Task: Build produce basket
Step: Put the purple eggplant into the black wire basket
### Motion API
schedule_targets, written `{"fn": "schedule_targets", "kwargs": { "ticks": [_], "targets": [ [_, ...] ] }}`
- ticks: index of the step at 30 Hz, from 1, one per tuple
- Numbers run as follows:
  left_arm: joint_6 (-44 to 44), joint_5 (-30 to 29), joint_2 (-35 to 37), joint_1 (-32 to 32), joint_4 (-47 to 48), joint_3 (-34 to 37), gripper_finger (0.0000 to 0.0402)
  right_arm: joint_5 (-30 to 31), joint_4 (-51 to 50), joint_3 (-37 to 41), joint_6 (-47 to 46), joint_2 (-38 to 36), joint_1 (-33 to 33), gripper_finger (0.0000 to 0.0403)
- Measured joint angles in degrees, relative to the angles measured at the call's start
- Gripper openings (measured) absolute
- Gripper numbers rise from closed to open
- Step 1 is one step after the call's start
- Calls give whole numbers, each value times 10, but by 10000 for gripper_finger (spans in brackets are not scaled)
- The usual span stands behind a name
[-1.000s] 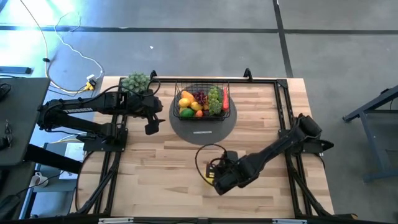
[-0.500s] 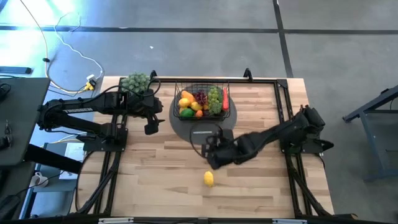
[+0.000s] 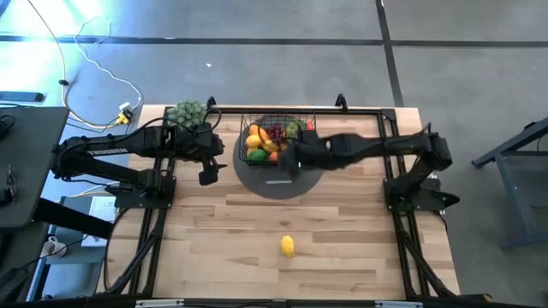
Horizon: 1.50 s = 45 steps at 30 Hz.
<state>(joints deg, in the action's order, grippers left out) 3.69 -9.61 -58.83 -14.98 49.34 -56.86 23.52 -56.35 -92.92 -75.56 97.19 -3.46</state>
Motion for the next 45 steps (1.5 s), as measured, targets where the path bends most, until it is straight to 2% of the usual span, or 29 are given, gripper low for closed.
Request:
{"fn": "schedule_targets", "kwargs": {
  "ticks": [9, 15, 18, 21, 31, 36, 40, 45],
  "targets": [
    [0, -3, 0, 0, 2, 0, 305, -56, -1, 0, 177, 6, 137, 79],
    [1, -33, 0, 0, 2, 0, 305, -106, -3, 0, 226, 12, 207, 79],
    [1, -54, 0, 0, 1, 0, 305, -110, -1, 0, 251, 15, 234, 79],
    [14, -78, 0, 0, 1, 0, 305, -151, 2, 0, 256, 20, 257, 79],
    [21, -96, 0, 0, 0, 0, 305, -263, -15, 0, 241, 56, 285, 79],
    [21, -97, 0, 0, 0, 0, 305, -286, -17, 0, 240, 66, 291, 81],
    [21, -97, 0, 0, 0, 0, 305, -296, -17, 0, 253, 66, 291, 105],
    [20, -97, 0, 0, 0, 0, 305, -296, -21, 0, 255, 66, 291, 158]
  ]
}}
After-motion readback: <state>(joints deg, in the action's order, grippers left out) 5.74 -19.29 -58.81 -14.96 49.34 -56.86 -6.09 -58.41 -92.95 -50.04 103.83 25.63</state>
